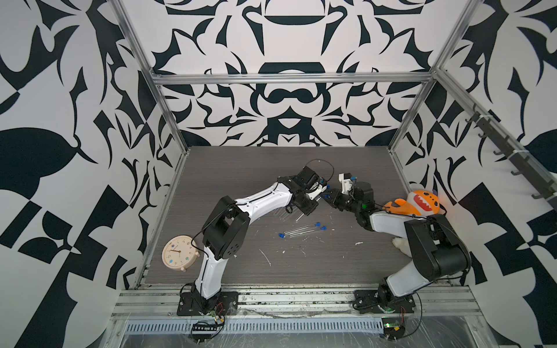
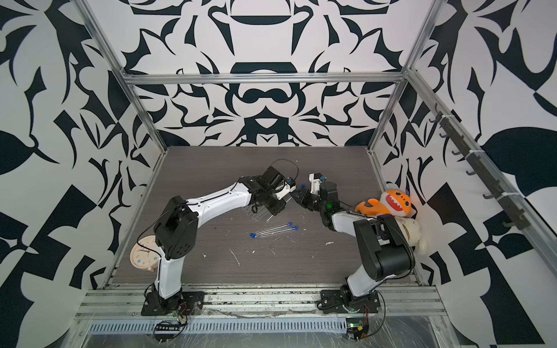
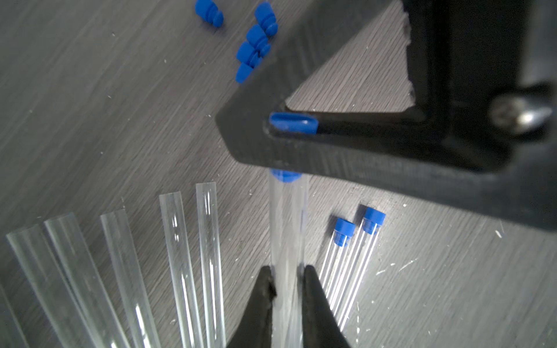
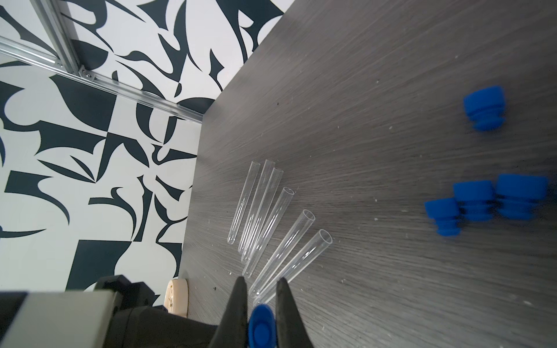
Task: Remove stoppers from test tubes
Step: Open the stopper on the test tube.
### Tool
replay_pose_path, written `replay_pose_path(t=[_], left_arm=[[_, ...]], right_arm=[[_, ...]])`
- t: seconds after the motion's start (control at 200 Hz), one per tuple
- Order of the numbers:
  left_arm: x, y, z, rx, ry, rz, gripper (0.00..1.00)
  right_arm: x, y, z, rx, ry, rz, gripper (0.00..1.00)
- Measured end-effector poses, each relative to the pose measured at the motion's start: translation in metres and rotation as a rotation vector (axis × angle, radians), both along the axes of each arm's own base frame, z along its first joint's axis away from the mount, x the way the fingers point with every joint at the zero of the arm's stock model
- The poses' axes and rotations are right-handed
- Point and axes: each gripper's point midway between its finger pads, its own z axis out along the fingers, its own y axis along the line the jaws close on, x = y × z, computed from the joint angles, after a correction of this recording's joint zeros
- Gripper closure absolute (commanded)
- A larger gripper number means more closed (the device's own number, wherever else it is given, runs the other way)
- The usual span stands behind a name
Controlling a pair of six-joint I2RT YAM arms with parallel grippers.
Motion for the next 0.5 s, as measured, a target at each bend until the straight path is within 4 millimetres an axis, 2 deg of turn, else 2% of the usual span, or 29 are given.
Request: replay_pose_path(t=[0.5], left_arm=[[0.0034,-0.0001,0.0039,-0.009,-0.026,-0.009,1.00]], right_arm=[[0.0027,-0.0020,0.0064,-0.038,-0.026,-0.011,1.00]])
